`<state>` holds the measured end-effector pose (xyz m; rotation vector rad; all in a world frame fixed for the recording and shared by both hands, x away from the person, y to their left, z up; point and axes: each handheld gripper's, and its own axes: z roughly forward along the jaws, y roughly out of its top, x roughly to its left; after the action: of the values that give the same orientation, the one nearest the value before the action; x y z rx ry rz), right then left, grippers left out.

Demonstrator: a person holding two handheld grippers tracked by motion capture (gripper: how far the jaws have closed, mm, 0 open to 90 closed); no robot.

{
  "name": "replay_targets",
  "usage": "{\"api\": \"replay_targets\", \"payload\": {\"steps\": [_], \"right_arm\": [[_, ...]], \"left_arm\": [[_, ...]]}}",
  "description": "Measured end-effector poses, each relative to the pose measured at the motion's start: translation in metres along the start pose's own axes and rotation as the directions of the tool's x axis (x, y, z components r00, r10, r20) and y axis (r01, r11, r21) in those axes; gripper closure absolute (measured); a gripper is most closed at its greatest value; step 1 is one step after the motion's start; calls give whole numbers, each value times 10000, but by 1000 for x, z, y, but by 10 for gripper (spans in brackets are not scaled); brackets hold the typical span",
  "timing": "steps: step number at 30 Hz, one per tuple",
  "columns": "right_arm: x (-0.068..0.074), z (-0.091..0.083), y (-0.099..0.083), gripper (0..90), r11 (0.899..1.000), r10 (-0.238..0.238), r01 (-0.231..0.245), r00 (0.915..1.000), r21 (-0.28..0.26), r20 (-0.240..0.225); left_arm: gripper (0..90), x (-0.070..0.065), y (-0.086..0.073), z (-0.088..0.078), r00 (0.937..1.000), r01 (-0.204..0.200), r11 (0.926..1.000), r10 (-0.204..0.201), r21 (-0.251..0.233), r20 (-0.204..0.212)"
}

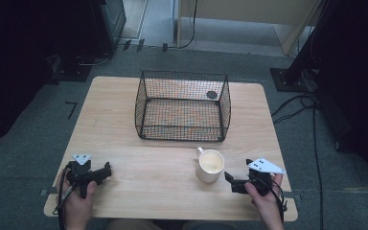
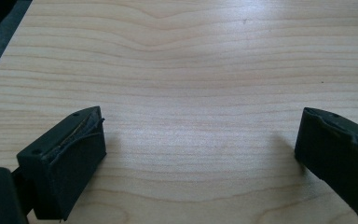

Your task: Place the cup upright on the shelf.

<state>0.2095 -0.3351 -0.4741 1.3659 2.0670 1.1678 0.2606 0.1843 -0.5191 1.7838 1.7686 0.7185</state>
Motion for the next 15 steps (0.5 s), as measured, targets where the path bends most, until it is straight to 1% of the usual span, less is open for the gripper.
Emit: {"api": "replay_targets", "payload": {"steps": [2,3,7,8,11,13,15], "right_arm": [[3,3,2,17,10000,-83,83,9999,7,-80],[7,6,4,1,9999,-161,162,9996,31,-230],[11,10,8,1,9997,-251,252,9990,23,-376],[14,12,9,0,9995,-317,319,9984,42,-473],[18,14,11,0,9994,-345,343,9970,-34,-692],[19,15,12,0,9993,-367,366,9967,-33,-730],[24,17,14,0,9993,-381,379,9954,-44,-875]], "left_arm": [[19,0,0,0,10000,0,10000,0,-1,1],[19,0,0,0,10000,-2,10000,2,0,1],[19,0,0,0,10000,-3,10000,3,1,1],[18,0,0,0,10000,-1,10000,1,-2,2],[19,0,0,0,10000,-2,10000,2,1,1],[18,0,0,0,10000,-1,10000,1,0,2],[18,0,0,0,10000,0,10000,0,0,2]]}}
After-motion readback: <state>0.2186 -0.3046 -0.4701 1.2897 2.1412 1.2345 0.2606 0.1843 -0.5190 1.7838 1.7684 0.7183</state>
